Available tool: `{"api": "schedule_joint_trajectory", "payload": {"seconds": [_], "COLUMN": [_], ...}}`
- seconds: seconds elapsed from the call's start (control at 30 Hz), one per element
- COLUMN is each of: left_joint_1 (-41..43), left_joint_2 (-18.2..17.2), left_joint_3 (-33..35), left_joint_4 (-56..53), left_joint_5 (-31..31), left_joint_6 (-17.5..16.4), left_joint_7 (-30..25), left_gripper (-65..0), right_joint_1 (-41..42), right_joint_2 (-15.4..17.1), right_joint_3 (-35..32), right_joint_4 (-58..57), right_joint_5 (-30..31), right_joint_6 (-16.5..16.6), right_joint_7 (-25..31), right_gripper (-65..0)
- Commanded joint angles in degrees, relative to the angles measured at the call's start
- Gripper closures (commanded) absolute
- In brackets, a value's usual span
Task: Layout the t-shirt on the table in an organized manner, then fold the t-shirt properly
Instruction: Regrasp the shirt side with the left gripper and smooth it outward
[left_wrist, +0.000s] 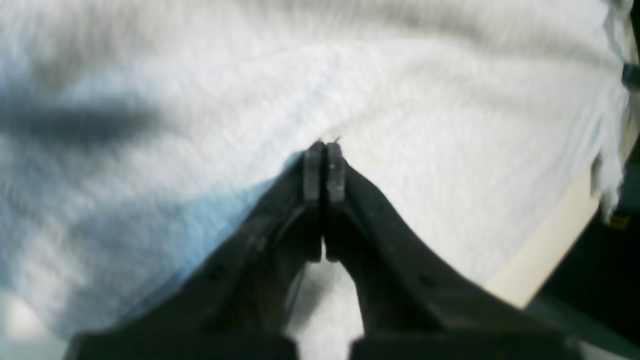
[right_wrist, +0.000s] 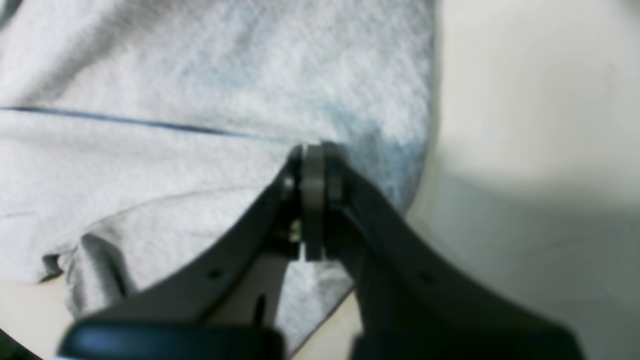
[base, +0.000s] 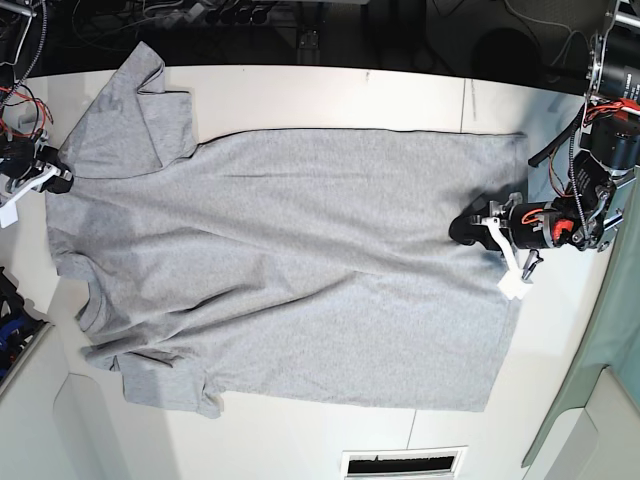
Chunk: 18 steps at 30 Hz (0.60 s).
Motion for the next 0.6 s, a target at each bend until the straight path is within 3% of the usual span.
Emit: {"api": "schedule_joint_trajectory", "payload": {"seconds": [0.0, 0.13, 0.37, 0.57], "left_joint_1": [0.2, 1.7, 4.3, 4.3], "left_joint_2": [-1.7, -4.4, -7.4, -10.5], "left_joint_3": [0.3, 0.3, 0.3, -1.1], "left_joint_4": [1.1, 6.3, 11.8, 16.5], "left_joint_5": [0.7, -5.4, -5.6, -7.3], "left_joint_6": [1.4, 1.4, 1.4, 1.4], "left_joint_7": [4.1, 7.4, 7.3, 6.6], "left_gripper": [0.0, 0.0, 0.0, 0.0], "right_joint_1": [-0.3, -0.3, -0.7, -0.7], "right_joint_2": [1.4, 2.0, 2.0, 2.0], "right_joint_3": [0.0, 0.0, 0.7, 6.7], "right_joint_4": [0.3, 1.5, 3.4, 5.6], "right_joint_5": [-1.9, -0.5, 0.8, 6.0], "right_joint_6": [-1.3, -1.3, -1.3, -1.3], "right_joint_7": [-2.8, -3.3, -5.7, -9.7], "right_gripper": [0.0, 0.0, 0.0, 0.0]}}
